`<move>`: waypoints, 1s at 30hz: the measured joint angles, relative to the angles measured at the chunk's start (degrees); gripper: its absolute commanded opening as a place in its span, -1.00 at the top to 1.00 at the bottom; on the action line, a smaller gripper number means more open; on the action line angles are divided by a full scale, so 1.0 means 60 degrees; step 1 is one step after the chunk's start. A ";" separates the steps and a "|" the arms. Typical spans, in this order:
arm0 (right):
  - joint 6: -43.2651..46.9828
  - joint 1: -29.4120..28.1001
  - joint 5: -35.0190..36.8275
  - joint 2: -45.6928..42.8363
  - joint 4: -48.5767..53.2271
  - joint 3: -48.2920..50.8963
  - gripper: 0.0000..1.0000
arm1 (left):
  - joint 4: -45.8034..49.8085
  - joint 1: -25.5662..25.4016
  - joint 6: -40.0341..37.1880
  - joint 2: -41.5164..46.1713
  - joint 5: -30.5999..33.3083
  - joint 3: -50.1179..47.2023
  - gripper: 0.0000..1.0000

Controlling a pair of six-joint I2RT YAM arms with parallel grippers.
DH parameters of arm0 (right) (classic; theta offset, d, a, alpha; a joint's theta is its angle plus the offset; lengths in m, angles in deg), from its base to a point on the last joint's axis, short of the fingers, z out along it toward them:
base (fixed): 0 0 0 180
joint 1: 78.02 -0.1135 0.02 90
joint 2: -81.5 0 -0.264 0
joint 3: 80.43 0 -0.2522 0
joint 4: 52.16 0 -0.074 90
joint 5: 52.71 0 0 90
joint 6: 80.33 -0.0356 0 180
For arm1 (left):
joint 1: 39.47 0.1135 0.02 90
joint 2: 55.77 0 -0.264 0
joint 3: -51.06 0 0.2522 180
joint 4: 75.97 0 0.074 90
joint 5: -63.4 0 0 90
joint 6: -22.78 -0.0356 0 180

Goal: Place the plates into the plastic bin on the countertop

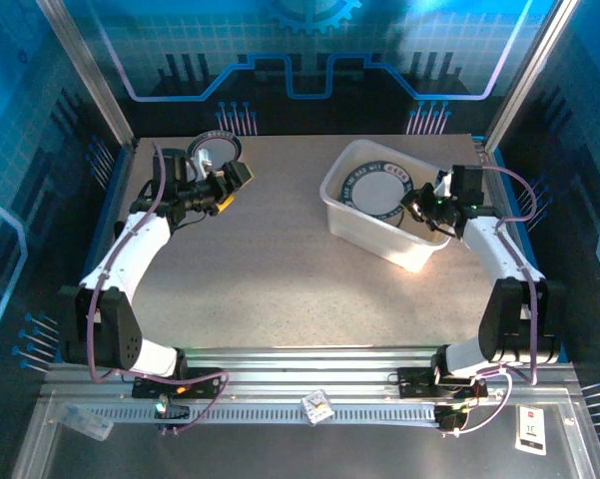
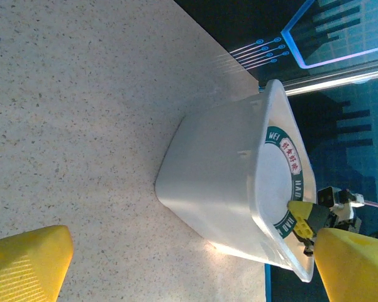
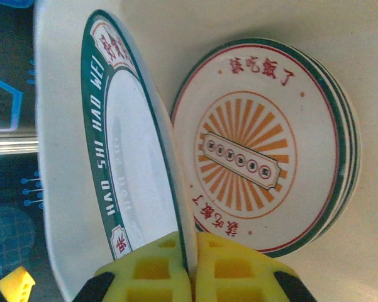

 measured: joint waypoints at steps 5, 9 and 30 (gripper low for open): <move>0.0047 0.0000 0.0113 0.0306 0.0000 0.0018 1.00 | -0.0004 0.0007 0.0000 -0.0047 0.0033 -0.0127 -0.98; 0.0113 -0.0004 0.0146 0.0736 0.0000 0.0018 1.00 | 0.0000 0.0007 0.0000 -0.0051 0.0033 -0.0266 -0.98; 0.0707 -0.0087 0.0357 0.1705 0.0229 0.0000 -0.13 | -0.0007 0.0062 0.0000 -0.0098 0.0076 -0.0321 -0.98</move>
